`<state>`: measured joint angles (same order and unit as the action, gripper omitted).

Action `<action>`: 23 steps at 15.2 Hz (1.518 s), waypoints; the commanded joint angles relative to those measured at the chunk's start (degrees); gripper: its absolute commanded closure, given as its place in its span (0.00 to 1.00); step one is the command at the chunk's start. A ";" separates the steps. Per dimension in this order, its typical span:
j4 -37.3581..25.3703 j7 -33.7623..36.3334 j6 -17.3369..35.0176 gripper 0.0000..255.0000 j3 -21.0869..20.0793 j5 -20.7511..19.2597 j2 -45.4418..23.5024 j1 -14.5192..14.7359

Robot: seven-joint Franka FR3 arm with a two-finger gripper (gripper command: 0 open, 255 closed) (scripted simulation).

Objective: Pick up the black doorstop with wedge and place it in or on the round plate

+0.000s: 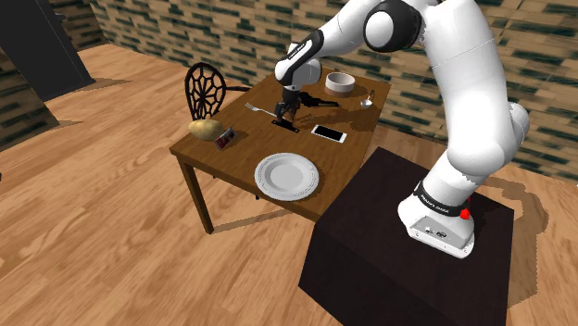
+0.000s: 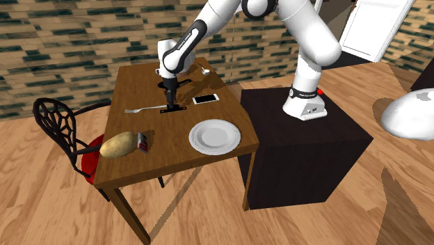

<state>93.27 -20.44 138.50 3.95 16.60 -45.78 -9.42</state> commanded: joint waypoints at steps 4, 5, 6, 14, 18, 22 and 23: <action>-1.73 -0.19 1.96 0.00 -0.51 0.41 -3.62 -0.02; -1.72 -0.19 1.96 0.00 -0.51 0.41 -3.62 -0.02; -1.73 -0.19 1.96 0.00 -0.51 0.41 -3.62 -0.02; -1.73 -0.19 1.95 1.00 -0.51 0.41 -3.62 -0.02; -1.86 -0.20 1.88 1.00 -0.50 0.40 -3.68 -0.06; -1.74 -0.19 1.96 1.00 -0.51 0.41 -3.62 -0.02; -1.46 -0.10 1.59 1.00 -0.42 0.34 -2.98 0.04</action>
<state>91.68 -20.57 140.39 3.48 16.99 -48.86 -9.39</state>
